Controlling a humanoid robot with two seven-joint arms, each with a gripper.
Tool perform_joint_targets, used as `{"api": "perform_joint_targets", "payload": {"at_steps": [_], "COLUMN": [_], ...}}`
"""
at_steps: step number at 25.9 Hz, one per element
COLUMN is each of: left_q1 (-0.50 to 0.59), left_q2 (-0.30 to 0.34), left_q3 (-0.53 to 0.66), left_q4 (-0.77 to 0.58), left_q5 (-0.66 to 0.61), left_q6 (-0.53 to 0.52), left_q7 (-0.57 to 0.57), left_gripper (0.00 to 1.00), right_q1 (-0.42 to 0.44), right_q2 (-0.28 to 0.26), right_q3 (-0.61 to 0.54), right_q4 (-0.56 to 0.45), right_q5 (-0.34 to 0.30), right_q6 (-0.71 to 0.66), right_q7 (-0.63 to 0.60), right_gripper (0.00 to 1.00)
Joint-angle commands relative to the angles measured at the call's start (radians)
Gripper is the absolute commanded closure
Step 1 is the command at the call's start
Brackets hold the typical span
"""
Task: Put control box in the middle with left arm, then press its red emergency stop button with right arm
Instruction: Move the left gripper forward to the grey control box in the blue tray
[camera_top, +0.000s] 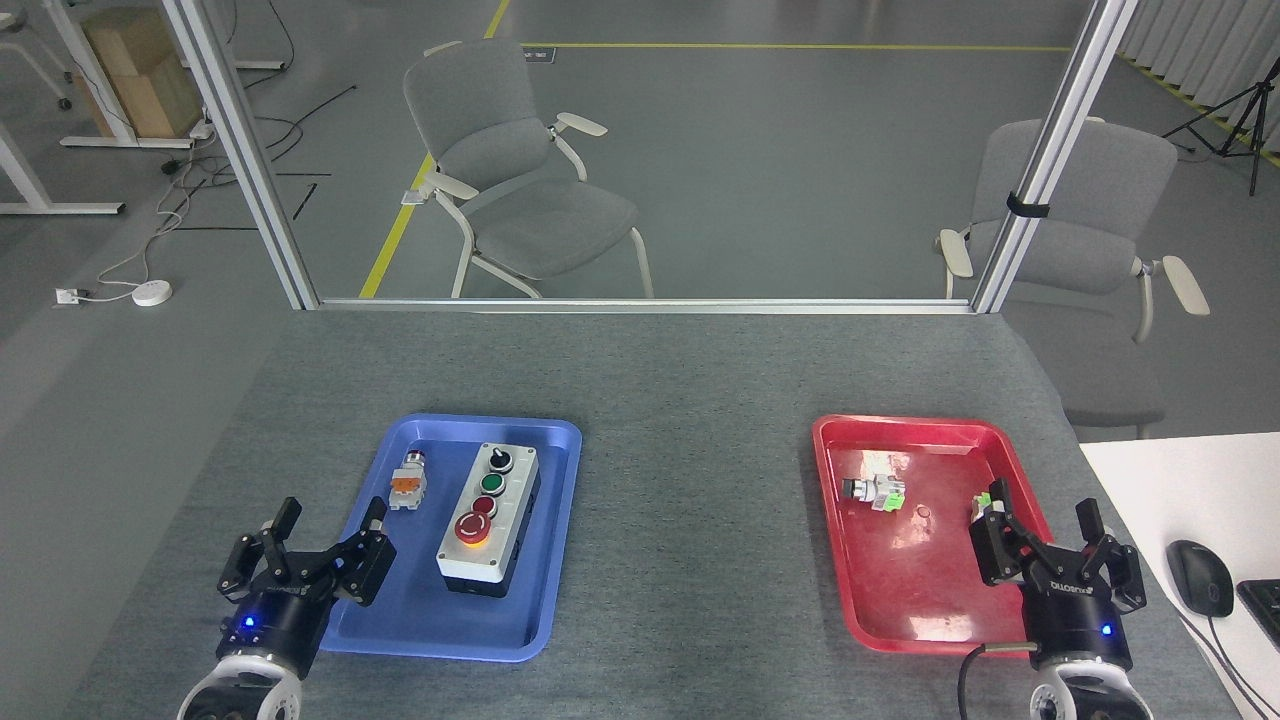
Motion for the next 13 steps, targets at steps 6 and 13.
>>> {"api": "perform_joint_targets", "payload": {"at_steps": [6,13], "left_q1": [-0.001,0.070], "left_q2": [-0.019,-0.026], "left_q3": [0.043,0.032], "left_q4": [-0.025,-0.144], "left_q5": [0.004,0.012], "left_q6": [0.004,-0.035], "left_q7": [0.021,0.020], "left_gripper": [0.01,0.01], "right_q1": [-0.001,-0.004], "right_q2": [0.003,0.006], "right_q3": [0.002,0.005], "right_q4": [0.000,0.000], "right_q5": [0.000,-0.002], "right_q6": [0.002,0.002], "right_q7": [0.000,0.000], "right_gripper": [0.00,0.00]}}
